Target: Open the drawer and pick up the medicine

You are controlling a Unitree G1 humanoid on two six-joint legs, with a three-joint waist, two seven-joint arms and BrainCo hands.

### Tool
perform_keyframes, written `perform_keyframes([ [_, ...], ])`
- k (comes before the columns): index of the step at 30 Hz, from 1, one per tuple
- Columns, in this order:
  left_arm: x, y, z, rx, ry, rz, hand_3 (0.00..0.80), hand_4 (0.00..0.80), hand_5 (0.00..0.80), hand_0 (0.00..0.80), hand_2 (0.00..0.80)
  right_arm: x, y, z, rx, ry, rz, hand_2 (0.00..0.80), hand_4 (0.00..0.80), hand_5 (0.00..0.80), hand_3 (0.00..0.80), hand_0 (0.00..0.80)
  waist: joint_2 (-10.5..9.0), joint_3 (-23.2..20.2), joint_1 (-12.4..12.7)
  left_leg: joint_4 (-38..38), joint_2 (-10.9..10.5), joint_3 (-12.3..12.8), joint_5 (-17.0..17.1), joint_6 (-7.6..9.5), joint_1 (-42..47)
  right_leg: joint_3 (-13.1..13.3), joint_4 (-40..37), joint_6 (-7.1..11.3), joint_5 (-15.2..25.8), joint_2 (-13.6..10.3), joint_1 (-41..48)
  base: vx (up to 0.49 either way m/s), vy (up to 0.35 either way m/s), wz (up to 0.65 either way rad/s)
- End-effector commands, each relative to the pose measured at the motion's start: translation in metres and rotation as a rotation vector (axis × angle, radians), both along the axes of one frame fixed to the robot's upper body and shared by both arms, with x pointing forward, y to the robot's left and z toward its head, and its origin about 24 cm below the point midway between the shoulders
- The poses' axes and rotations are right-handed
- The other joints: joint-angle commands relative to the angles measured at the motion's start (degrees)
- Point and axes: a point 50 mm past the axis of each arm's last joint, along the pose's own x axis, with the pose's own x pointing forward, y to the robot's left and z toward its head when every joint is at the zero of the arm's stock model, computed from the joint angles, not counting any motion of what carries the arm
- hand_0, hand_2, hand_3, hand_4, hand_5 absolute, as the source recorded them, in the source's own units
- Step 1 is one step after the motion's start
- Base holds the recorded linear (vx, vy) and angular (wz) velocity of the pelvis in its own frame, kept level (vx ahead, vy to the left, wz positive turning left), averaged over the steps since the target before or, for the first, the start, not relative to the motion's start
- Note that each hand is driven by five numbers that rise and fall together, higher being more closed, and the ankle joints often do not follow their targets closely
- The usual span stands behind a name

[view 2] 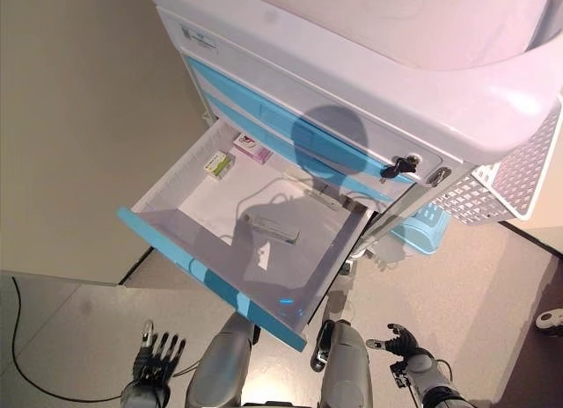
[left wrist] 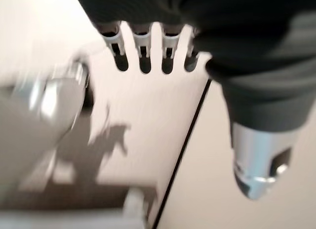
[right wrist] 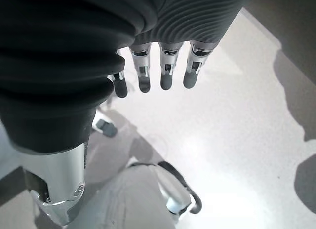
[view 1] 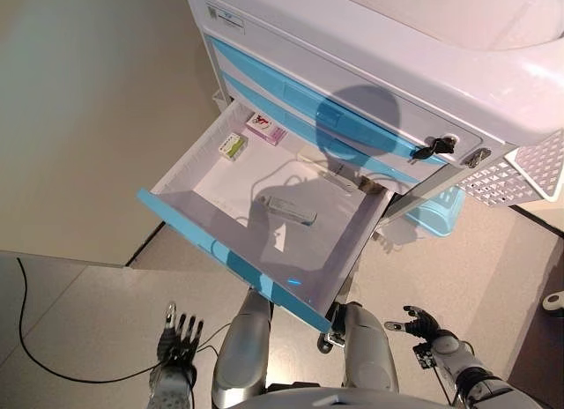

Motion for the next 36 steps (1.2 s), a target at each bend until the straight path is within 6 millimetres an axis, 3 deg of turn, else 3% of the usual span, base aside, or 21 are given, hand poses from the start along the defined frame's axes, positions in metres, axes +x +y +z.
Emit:
perform_keyframes([
  [1, -0.023, 0.013, -0.008, 0.158, 0.203, -0.197, 0.000, 0.000, 0.000, 0.000, 0.000, -0.007, -0.025, 0.008, -0.033, -0.041, -0.089, 0.000, 0.000, 0.000, 0.000, 0.000, 0.25, -2.1, -1.2, 3.6, -2.2, 2.1, -3.4, 6.68, 0.0, 0.6, -5.3, 0.74, 7.9, 1.4, 0.7, 0.077, 0.033, -0.11],
  [3, -0.031, 0.020, -0.016, 0.212, 0.320, -0.330, 0.000, 0.000, 0.000, 0.000, 0.000, -0.003, -0.027, 0.011, -0.020, -0.075, -0.126, 0.000, 0.000, 0.000, 0.000, 0.000, -0.11, -2.6, -1.9, 2.2, -1.9, 2.9, -3.2, 6.76, 0.7, 1.3, -6.7, 0.95, 8.5, 1.8, 1.2, 0.063, 0.056, -0.13],
  [4, -0.038, 0.027, -0.020, 0.290, 0.442, -0.517, 0.000, 0.000, 0.000, 0.000, 0.000, 0.004, -0.031, 0.017, -0.028, -0.110, -0.135, 0.000, 0.000, 0.000, 0.000, 0.000, -0.38, -3.1, -2.5, 0.8, -1.5, 3.7, -2.9, 6.79, 1.5, 2.1, -8.4, 1.37, 9.6, 2.1, 1.5, 0.035, 0.058, -0.18],
  [5, -0.038, 0.027, -0.020, 0.290, 0.442, -0.517, 0.000, 0.000, 0.000, 0.000, 0.000, 0.004, -0.031, 0.017, -0.028, -0.111, -0.135, 0.000, 0.000, 0.000, 0.000, 0.000, -0.38, -3.0, -2.5, 0.8, -1.5, 3.8, -2.9, 6.79, 1.5, 2.1, -8.4, 1.37, 9.7, 2.2, 1.5, 0.047, 0.096, -0.37],
  [6, -0.041, 0.029, -0.023, 0.377, 0.558, -0.752, 0.000, 0.000, 0.000, 0.000, 0.000, 0.017, -0.036, 0.026, -0.051, -0.149, -0.112, 0.000, 0.000, 0.000, 0.000, 0.000, -0.84, -3.4, -3.2, -1.5, -1.1, 4.9, -2.2, 6.70, 2.8, 3.1, -11.2, 1.82, 11.2, 2.9, 2.3, 0.023, 0.053, -0.41],
  [8, -0.044, 0.028, -0.025, 0.376, 0.603, -0.827, 0.000, 0.000, 0.000, 0.000, 0.000, 0.024, -0.039, 0.032, -0.073, -0.167, -0.092, 0.000, 0.000, 0.000, 0.000, 0.000, -1.18, -3.6, -3.5, -2.9, -0.9, 5.6, -1.7, 6.65, 3.5, 3.6, -13.1, 2.09, 12.1, 3.3, 2.9, 0.051, 0.073, -0.60],
  [10, -0.050, 0.033, -0.027, 0.416, 0.724, -0.995, 0.000, 0.000, 0.000, 0.000, 0.000, 0.045, -0.045, 0.053, -0.144, -0.220, 0.032, 0.000, 0.000, 0.000, 0.000, 0.000, -2.24, -4.7, -4.5, -6.4, -0.5, 7.0, -0.5, 6.47, 5.4, 5.1, -17.0, 2.90, 14.3, 4.3, 4.1, 0.088, 0.084, -0.61],
  [12, -0.052, 0.035, -0.027, 0.427, 0.763, -1.032, 0.000, 0.000, 0.000, 0.000, 0.000, 0.050, -0.046, 0.059, -0.165, -0.228, 0.075, 0.000, 0.000, 0.000, 0.000, 0.000, -2.56, -5.2, -4.9, -7.7, -0.5, 7.4, 0.0, 6.45, 6.0, 5.4, -18.4, 3.10, 15.0, 4.6, 4.4, 0.050, 0.047, -0.48],
  [14, -0.056, 0.037, -0.027, 0.434, 0.821, -1.122, 0.000, 0.000, 0.000, 0.000, 0.000, 0.071, -0.044, 0.089, -0.234, -0.299, 0.249, 0.000, 0.000, 0.000, 0.000, 0.000, -3.37, -6.2, -5.7, -10.0, -0.4, 8.7, 0.1, 6.50, 7.7, 6.6, -20.7, 3.87, 16.2, 5.2, 5.3, 0.063, 0.082, -0.39],
  [16, -0.055, 0.038, -0.027, 0.424, 0.816, -1.139, 0.000, 0.000, 0.000, 0.000, 0.000, 0.085, -0.037, 0.120, -0.274, -0.367, 0.419, 0.000, 0.000, 0.000, 0.000, 0.000, -4.01, -6.9, -6.2, -11.8, -0.3, 9.7, 0.6, 6.49, 8.8, 7.6, -22.6, 4.47, 17.4, 5.6, 5.8, 0.060, 0.080, -0.33],
  [18, -0.057, 0.041, -0.026, 0.391, 0.798, -1.117, 0.000, 0.000, 0.000, 0.000, 0.000, 0.091, -0.021, 0.161, -0.196, -0.421, 0.629, 0.000, 0.000, 0.000, 0.000, 0.000, -5.12, -7.8, -6.1, -14.3, -0.3, 10.9, 0.9, 6.42, 10.4, 8.4, -24.8, 5.25, 18.6, 5.8, 6.5, 0.055, 0.073, -0.54],
  [19, -0.057, 0.041, -0.026, 0.391, 0.798, -1.118, 0.000, 0.000, 0.000, 0.000, 0.000, 0.091, -0.021, 0.161, -0.196, -0.420, 0.628, 0.000, 0.000, 0.000, 0.000, 0.000, -5.10, -7.7, -6.0, -14.4, -0.3, 11.0, 1.0, 6.43, 10.6, 8.5, -24.8, 5.26, 18.6, 5.9, 6.5, 0.036, 0.056, -0.67],
  [21, -0.052, 0.047, -0.023, 0.373, 0.751, -1.068, 0.000, 0.000, 0.000, 0.000, 0.000, 0.085, 0.001, 0.190, 0.042, -0.428, 0.787, 0.000, 0.000, 0.000, 0.000, 0.000, -6.51, -8.1, -5.4, -16.1, -0.1, 12.3, 1.2, 6.24, 11.6, 8.6, -26.3, 6.05, 19.6, 5.6, 6.9, 0.004, 0.040, -0.46],
  [22, -0.052, 0.046, -0.023, 0.372, 0.750, -1.069, 0.000, 0.000, 0.000, 0.000, 0.000, 0.084, 0.000, 0.191, 0.042, -0.427, 0.786, 0.000, 0.000, 0.000, 0.000, 0.000, -6.48, -8.1, -5.3, -16.1, -0.1, 12.4, 1.2, 6.25, 11.6, 8.6, -26.3, 6.06, 19.6, 5.6, 7.0, -0.013, 0.060, -0.21],
  [23, -0.047, 0.051, -0.021, 0.378, 0.726, -1.049, 0.000, 0.000, 0.000, 0.000, 0.000, 0.084, 0.018, 0.213, 0.133, -0.388, 0.941, 0.000, 0.000, 0.000, 0.000, 0.000, -7.25, -8.1, -4.7, -16.2, 0.1, 13.4, 0.9, 6.17, 12.0, 8.9, -26.5, 6.57, 19.9, 5.5, 7.0, -0.006, 0.036, -0.15],
  [24, -0.047, 0.051, -0.021, 0.378, 0.726, -1.049, 0.000, 0.000, 0.000, 0.000, 0.000, 0.084, 0.018, 0.213, 0.133, -0.388, 0.941, 0.000, 0.000, 0.000, 0.000, 0.000, -7.25, -8.2, -4.7, -16.3, 0.1, 13.5, 1.1, 6.17, 11.9, 8.9, -26.7, 6.56, 20.1, 5.5, 6.9, -0.003, 0.049, -0.35],
  [25, -0.046, 0.055, -0.019, 0.378, 0.721, -1.036, 0.000, 0.000, 0.000, 0.000, 0.000, 0.081, 0.037, 0.239, 0.199, -0.332, 1.099, 0.000, 0.000, 0.000, 0.000, 0.000, -8.16, -8.5, -4.2, -16.3, 0.3, 14.0, 0.9, 6.02, 12.0, 9.0, -26.9, 6.84, 20.2, 5.4, 6.9, 0.000, 0.013, -0.33],
  [29, -0.046, 0.060, -0.016, 0.390, 0.721, -1.030, 0.000, 0.000, 0.000, 0.000, 0.000, 0.072, 0.057, 0.256, 0.275, -0.200, 1.244, 0.000, 0.000, 0.000, 0.000, 0.000, -9.04, -8.8, -3.4, -16.4, 0.4, 14.2, 0.8, 5.75, 12.4, 8.7, -27.3, 6.99, 20.0, 5.4, 7.4, 0.015, 0.010, -0.16],
  [30, -0.045, 0.064, -0.014, 0.398, 0.733, -1.028, 0.000, 0.000, 0.000, 0.000, 0.000, 0.065, 0.072, 0.263, 0.347, -0.132, 1.320, 0.000, 0.000, 0.000, 0.000, 0.000, -9.81, -9.1, -2.6, -16.2, 0.5, 14.1, 0.8, 5.53, 12.4, 8.2, -27.4, 7.01, 19.9, 5.3, 7.8, 0.013, -0.012, -0.04],
  [36, -0.047, 0.067, -0.014, 0.399, 0.764, -1.009, 0.000, 0.000, 0.000, 0.000, 0.000, 0.063, 0.098, 0.267, 0.547, -0.154, 1.331, 0.000, 0.000, 0.000, 0.000, 0.000, -10.82, -9.9, -2.5, -15.9, 0.3, 13.2, 0.7, 5.26, 12.5, 7.6, -27.8, 6.83, 19.5, 5.2, 8.7, 0.015, -0.015, 0.08],
])
